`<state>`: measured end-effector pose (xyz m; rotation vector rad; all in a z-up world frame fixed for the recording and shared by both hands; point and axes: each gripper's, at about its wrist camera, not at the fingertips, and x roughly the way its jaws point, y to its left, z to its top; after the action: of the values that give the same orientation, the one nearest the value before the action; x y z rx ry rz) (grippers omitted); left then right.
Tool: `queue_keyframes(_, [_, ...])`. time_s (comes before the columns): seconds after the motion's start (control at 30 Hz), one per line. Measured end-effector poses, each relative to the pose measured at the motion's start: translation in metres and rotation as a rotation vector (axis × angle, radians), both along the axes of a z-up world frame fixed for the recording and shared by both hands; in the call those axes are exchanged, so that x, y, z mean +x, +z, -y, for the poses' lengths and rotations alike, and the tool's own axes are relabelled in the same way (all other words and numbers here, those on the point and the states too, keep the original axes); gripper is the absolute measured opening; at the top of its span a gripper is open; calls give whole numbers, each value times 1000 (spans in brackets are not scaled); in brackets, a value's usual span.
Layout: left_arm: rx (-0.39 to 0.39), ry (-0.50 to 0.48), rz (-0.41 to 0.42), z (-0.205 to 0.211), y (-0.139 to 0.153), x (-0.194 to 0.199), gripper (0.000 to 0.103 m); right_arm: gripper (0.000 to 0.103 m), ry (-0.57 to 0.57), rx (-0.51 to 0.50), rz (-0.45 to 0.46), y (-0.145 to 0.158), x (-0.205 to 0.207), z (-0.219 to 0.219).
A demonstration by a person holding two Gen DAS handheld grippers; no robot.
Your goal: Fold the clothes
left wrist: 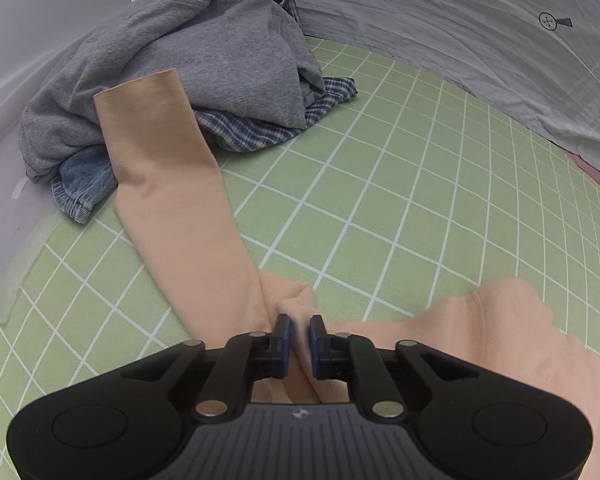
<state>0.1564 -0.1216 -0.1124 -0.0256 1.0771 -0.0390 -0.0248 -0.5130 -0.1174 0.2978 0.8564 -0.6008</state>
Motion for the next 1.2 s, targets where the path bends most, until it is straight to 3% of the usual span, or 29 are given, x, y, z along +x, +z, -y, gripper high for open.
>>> queue_keyframes(0.07, [-8, 9, 13, 0, 7, 2, 30, 51, -23, -14, 21, 6, -1, 0])
queue_keyframes(0.13, [-13, -18, 29, 6, 11, 5, 43, 54, -17, -17, 31, 9, 2, -1])
queue_keyframes(0.2, [-23, -50, 43, 15, 15, 7, 51, 64, 4, -6, 35, 10, 6, -3])
queue_keyframes(0.33, [-75, -163, 28, 44, 12, 8, 63, 71, 62, 36, 17, 2, 16, -11])
queue_keyframes(0.4, [-110, -197, 0, 54, 5, 7, 63, 71, 59, 49, -3, -4, 19, -13])
queue_keyframes(0.47, [-141, -223, -29, 61, -2, 6, 63, 65, 55, 58, -18, -9, 20, -14])
queue_keyframes(0.5, [-155, -232, -43, 63, -6, 5, 60, 54, 52, 57, -18, -8, 18, -13])
queue_keyframes(0.57, [-182, -249, -72, 66, -12, 2, 44, 40, 46, 55, -20, -8, 13, -10])
queue_keyframes(0.63, [-182, -266, -79, 66, -15, 0, 11, 29, 39, 54, -22, -7, 9, -7])
queue_keyframes(0.67, [-170, -274, -74, 67, -16, -1, 6, 23, 36, 53, -23, -7, 6, -6])
queue_keyframes(0.8, [-216, -250, -69, 64, -13, 6, 5, 9, 36, 44, -14, -5, 6, -4])
queue_keyframes(0.97, [-253, -245, 1, 86, 3, 45, 5, 6, 39, 6, 25, 3, 34, 16])
queue_keyframes(1.07, [-242, -262, 90, 110, 24, 67, 5, 6, 31, -33, 65, 14, 54, 30])
queue_keyframes(1.2, [-212, -273, 203, 135, 53, 78, 20, 9, -14, -90, 142, 41, 74, 46])
